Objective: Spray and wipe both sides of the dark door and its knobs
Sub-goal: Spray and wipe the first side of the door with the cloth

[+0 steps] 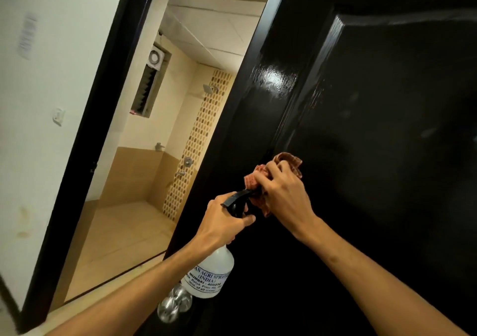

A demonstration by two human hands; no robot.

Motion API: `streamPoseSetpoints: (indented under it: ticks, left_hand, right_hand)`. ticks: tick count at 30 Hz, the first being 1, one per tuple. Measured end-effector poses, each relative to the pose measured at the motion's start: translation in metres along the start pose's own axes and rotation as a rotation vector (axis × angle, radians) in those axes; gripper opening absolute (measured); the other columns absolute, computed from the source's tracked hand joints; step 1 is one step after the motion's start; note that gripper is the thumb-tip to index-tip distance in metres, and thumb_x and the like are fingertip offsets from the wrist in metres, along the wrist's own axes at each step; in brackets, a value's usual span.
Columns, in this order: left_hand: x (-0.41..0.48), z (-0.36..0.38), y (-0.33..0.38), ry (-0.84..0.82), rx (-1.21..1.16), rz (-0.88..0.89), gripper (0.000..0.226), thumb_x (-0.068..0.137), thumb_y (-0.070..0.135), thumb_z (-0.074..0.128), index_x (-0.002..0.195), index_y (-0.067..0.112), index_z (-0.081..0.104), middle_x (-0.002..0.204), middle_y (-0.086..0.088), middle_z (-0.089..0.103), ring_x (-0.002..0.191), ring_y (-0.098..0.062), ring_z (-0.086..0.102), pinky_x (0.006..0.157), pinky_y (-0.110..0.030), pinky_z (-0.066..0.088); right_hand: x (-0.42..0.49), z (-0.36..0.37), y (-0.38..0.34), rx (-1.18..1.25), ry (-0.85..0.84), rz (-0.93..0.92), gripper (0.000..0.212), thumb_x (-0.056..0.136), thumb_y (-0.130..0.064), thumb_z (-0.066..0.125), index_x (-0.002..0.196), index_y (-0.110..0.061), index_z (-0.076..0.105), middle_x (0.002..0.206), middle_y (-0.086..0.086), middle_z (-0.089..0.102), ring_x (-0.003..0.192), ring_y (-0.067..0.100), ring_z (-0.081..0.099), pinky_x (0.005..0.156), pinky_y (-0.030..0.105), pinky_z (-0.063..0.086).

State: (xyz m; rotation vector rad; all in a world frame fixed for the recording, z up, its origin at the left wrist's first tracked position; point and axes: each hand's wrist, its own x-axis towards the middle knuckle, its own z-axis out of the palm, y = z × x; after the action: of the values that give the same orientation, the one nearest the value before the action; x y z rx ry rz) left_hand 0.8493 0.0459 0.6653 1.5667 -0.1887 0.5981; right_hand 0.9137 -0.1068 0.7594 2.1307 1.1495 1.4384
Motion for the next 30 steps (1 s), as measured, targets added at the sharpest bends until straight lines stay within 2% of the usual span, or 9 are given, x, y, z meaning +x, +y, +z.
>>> streamPoseSetpoints:
  ticks: [3, 7, 9, 12, 14, 17, 23, 26, 30]
  left_hand:
    - [-0.018, -0.001, -0.024, -0.012, 0.034, -0.009, 0.025, 0.082, 0.016, 0.088, 0.092, 0.012, 0.065, 0.071, -0.004, 0.065, 0.037, -0.006, 0.051, 0.041, -0.023, 0.043]
    - [-0.037, -0.003, -0.053, 0.038, 0.061, -0.050, 0.024, 0.083, 0.016, 0.087, 0.091, 0.014, 0.064, 0.079, -0.007, 0.070, 0.040, -0.005, 0.053, 0.043, -0.024, 0.045]
    - [-0.049, -0.004, -0.067, 0.042, 0.073, -0.068, 0.024, 0.082, 0.017, 0.087, 0.094, 0.016, 0.067, 0.081, -0.004, 0.072, 0.050, -0.004, 0.061, 0.049, -0.023, 0.050]
    - [-0.063, -0.009, -0.080, 0.042, 0.092, -0.086, 0.031, 0.079, 0.020, 0.089, 0.105, 0.022, 0.072, 0.089, 0.002, 0.076, 0.077, -0.001, 0.070, 0.069, -0.021, 0.057]
    - [-0.062, -0.014, -0.076, 0.052, 0.098, -0.097, 0.025, 0.079, 0.019, 0.089, 0.096, 0.019, 0.070, 0.084, -0.002, 0.074, 0.069, -0.004, 0.069, 0.061, -0.021, 0.055]
    - [-0.041, -0.019, -0.047, 0.036, 0.055, -0.061, 0.022, 0.082, 0.015, 0.087, 0.089, 0.014, 0.066, 0.079, -0.009, 0.071, 0.045, -0.007, 0.058, 0.045, -0.025, 0.047]
    - [0.025, -0.016, 0.047, -0.011, -0.014, 0.058, 0.022, 0.083, 0.012, 0.086, 0.093, 0.009, 0.067, 0.076, -0.017, 0.069, 0.040, -0.015, 0.050, 0.042, -0.027, 0.043]
    - [0.068, -0.010, 0.105, -0.036, -0.041, 0.102, 0.026, 0.080, 0.010, 0.087, 0.095, 0.003, 0.066, 0.064, -0.008, 0.061, 0.040, -0.019, 0.047, 0.042, -0.029, 0.043]
    - [0.106, -0.006, 0.165, -0.072, -0.063, 0.100, 0.021, 0.078, 0.005, 0.086, 0.089, 0.004, 0.068, 0.061, -0.006, 0.062, 0.041, -0.015, 0.045, 0.043, -0.027, 0.044]
  right_hand:
    - [0.001, -0.004, 0.000, -0.016, -0.013, -0.077, 0.038, 0.077, -0.027, 0.083, 0.111, -0.016, 0.070, 0.106, 0.009, 0.061, 0.094, 0.025, 0.056, 0.065, 0.034, 0.051]
    - [-0.002, 0.006, -0.006, 0.005, 0.079, 0.081, 0.034, 0.077, -0.013, 0.078, 0.110, -0.014, 0.069, 0.107, 0.010, 0.060, 0.095, 0.027, 0.053, 0.067, 0.035, 0.049]
    - [-0.033, 0.026, -0.034, 0.087, 0.016, -0.046, 0.027, 0.081, -0.022, 0.076, 0.106, -0.016, 0.069, 0.104, 0.008, 0.060, 0.094, 0.026, 0.052, 0.070, 0.037, 0.049]
    - [-0.075, 0.045, -0.066, 0.147, -0.158, -0.226, 0.028, 0.082, -0.031, 0.076, 0.106, -0.017, 0.070, 0.103, 0.007, 0.061, 0.093, 0.025, 0.054, 0.066, 0.040, 0.055]
    - [-0.067, 0.039, -0.057, 0.160, -0.144, -0.201, 0.032, 0.077, -0.028, 0.080, 0.105, -0.018, 0.071, 0.102, 0.006, 0.061, 0.092, 0.024, 0.054, 0.063, 0.037, 0.055]
    - [-0.022, 0.012, -0.016, 0.148, 0.040, -0.024, 0.034, 0.075, -0.017, 0.078, 0.109, -0.017, 0.071, 0.104, 0.007, 0.061, 0.094, 0.027, 0.055, 0.066, 0.039, 0.055]
    - [0.071, -0.058, 0.086, 0.100, 0.324, 0.361, 0.030, 0.087, -0.010, 0.068, 0.115, -0.019, 0.073, 0.105, 0.008, 0.057, 0.099, 0.028, 0.052, 0.065, 0.036, 0.051]
    - [0.105, -0.089, 0.131, 0.030, 0.388, 0.388, 0.029, 0.092, -0.012, 0.065, 0.119, -0.020, 0.073, 0.105, 0.007, 0.057, 0.100, 0.026, 0.052, 0.069, 0.034, 0.049]
    - [0.141, -0.112, 0.160, -0.037, 0.373, 0.327, 0.028, 0.094, -0.012, 0.066, 0.121, -0.017, 0.072, 0.106, 0.010, 0.057, 0.103, 0.029, 0.054, 0.075, 0.041, 0.053]
